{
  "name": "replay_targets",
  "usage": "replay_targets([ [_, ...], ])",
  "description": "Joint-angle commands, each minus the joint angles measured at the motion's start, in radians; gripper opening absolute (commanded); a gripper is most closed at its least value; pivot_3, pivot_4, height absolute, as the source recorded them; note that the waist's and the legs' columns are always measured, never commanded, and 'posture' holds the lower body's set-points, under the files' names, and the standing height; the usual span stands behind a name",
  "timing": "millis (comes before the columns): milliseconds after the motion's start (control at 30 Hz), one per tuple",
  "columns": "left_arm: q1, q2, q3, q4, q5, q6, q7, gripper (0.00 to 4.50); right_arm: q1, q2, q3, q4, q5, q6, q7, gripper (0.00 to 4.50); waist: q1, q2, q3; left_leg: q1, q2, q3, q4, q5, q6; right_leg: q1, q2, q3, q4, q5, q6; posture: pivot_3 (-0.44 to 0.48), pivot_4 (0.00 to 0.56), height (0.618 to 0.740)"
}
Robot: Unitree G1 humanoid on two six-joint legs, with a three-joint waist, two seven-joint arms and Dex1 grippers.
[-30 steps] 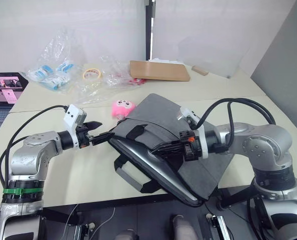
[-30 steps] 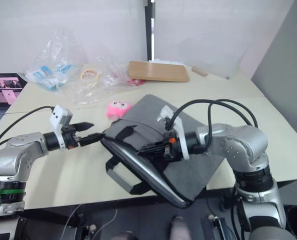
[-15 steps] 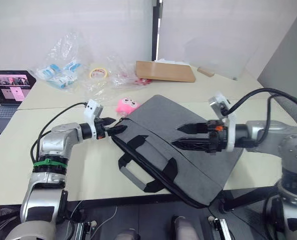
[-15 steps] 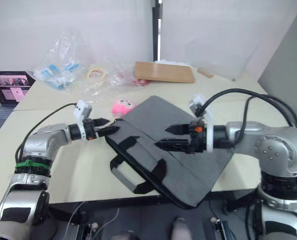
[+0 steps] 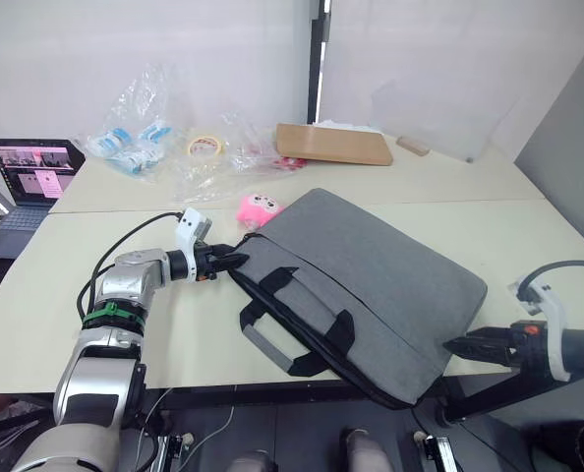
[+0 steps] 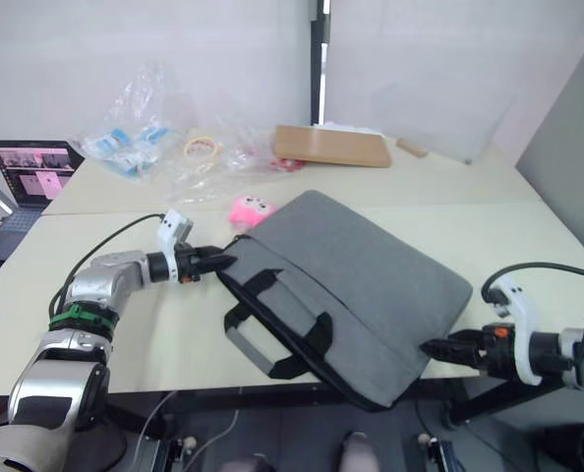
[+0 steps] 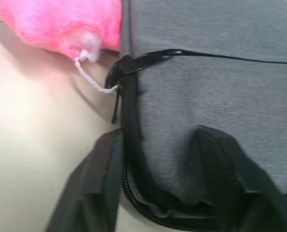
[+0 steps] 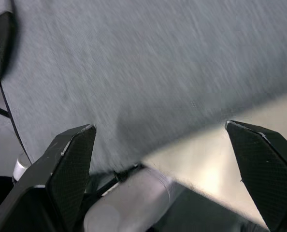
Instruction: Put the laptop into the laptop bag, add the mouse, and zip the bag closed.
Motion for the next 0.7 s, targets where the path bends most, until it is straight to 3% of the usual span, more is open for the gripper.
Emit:
replay_targets([
  [33,0.012,0.012,0.002,-0.031,0.007,0.0,-0.015,0.95,0.012,-0.007,-0.039,0.012,0.01,0.006,0.015,4.5,0.0,0.0,0.0,0.0,0.0,0.0,0.0,0.0,0.001,0.0,0.0,0.0,0.0,0.0,0.0,0.0,0.15,0.74],
  [133,0.026,0.015,0.004,-0.057,0.003,0.012,-0.018,0.07,0.011,0.007,-0.032,0.017,0.031,0.028,0.01,4.5,0.0,0.0,0.0,0.0,0.0,0.0,0.0,-0.001,0.001,0.0,0.001,0.0,-0.001,0.001,0.001,0.0,0.15,0.74],
  [400,0.063,0.021,-0.005,-0.118,0.01,0.044,-0.007,0.02,-0.065,0.068,-0.015,0.058,0.04,0.062,-0.043,4.5,-0.001,0.0,0.0,0.0,0.0,0.0,0.0,-0.001,0.001,0.0,0.001,0.0,-0.008,0.002,0.004,0.0,0.15,0.74],
  [700,0.128,0.042,0.017,-0.232,-0.018,0.106,0.011,0.0,-0.129,0.108,-0.013,0.115,0.019,0.016,-0.07,1.59,-0.007,0.0,0.0,0.0,0.0,0.0,-0.001,-0.001,0.001,0.0,0.001,0.0,-0.008,0.002,0.004,0.0,0.15,0.74],
])
